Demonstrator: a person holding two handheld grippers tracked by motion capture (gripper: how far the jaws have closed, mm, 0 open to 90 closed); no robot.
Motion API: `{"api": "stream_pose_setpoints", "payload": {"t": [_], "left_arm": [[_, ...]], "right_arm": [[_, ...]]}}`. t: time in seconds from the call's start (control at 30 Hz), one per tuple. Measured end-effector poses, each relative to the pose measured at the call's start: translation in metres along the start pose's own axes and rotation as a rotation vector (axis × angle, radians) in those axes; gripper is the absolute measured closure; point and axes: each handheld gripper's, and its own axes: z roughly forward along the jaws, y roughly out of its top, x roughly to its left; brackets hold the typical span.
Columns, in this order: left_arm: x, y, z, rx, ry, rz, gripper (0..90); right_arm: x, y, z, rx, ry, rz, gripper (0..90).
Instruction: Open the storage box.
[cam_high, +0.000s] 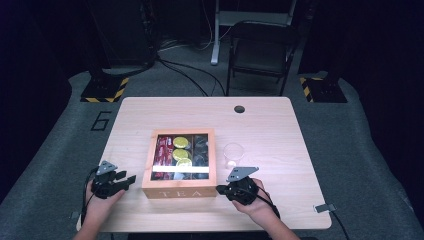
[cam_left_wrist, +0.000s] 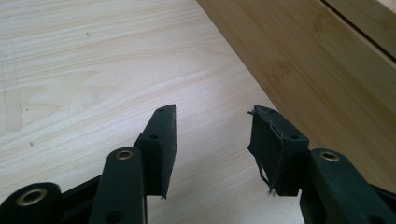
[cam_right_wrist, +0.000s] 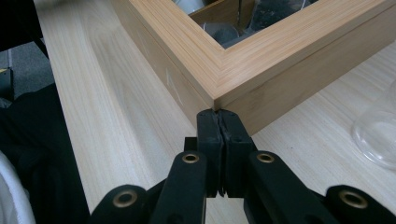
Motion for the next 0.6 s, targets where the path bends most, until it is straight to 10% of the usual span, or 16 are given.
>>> {"api": "stream_pose_setpoints", "payload": {"t": [0.6], "left_arm": [[-0.004,-0.001,-0.012,-0.040,-0.013,-0.006,50.7]], "right_arm": [[-0.002,0.016,-0.003,-0.018,0.031,0.027,87.7]]}}
